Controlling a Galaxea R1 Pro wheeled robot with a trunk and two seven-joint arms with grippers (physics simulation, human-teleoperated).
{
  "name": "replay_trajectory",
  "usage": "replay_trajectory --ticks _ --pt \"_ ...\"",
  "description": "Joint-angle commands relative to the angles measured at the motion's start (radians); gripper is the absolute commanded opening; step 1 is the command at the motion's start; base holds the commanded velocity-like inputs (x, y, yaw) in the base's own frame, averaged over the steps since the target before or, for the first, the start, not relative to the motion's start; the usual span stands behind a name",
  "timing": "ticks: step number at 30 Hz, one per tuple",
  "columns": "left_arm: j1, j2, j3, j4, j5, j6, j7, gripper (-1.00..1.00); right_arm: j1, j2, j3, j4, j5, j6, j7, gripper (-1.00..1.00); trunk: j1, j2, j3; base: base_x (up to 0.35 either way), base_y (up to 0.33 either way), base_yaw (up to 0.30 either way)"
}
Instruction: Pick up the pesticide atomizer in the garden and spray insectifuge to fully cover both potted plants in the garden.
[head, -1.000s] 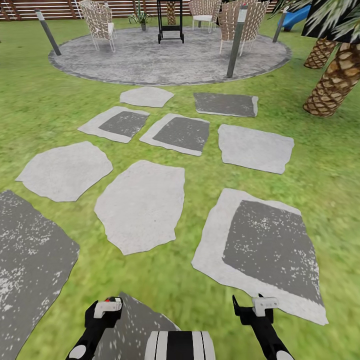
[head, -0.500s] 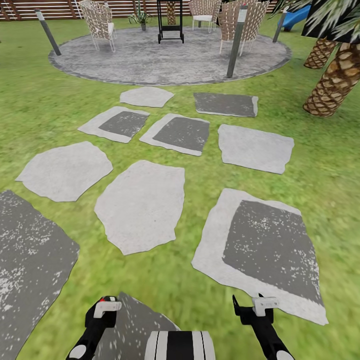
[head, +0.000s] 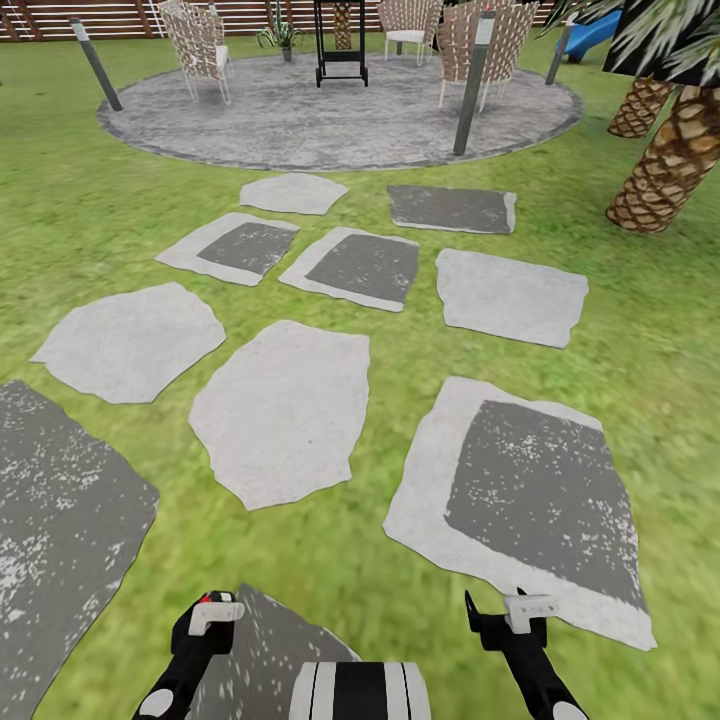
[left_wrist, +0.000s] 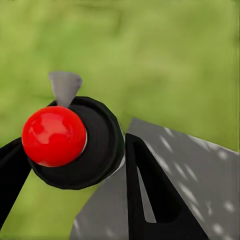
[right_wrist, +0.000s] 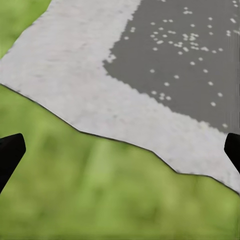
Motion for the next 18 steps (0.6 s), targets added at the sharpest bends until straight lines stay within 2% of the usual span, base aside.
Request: replay_trajectory --ticks 1,4,18 --pt "0.0 -0.001 0.005 0.001 -0.01 -0.004 0.001 -1.0 0.0 0.0 0.0 0.001 0.005 -0.002 -0.001 1.0 0.0 0.0 -0.001 0.0 0.0 0.0" --pt "0.0 -0.001 0.005 0.001 -0.01 -0.004 0.0 -1.0 0.0 0.0 0.0 0.0 0.005 -0.002 -0.001 1.0 0.0 0.0 -0.001 0.0 0.0 0.0" --pt "-0.001 -0.002 0.006 0.001 -0.011 0.0 0.0 -1.0 0.0 0.0 0.001 0.001 0.005 -0.002 -0.001 1.0 -0.006 0.003 0.054 0.0 0.0 0.0"
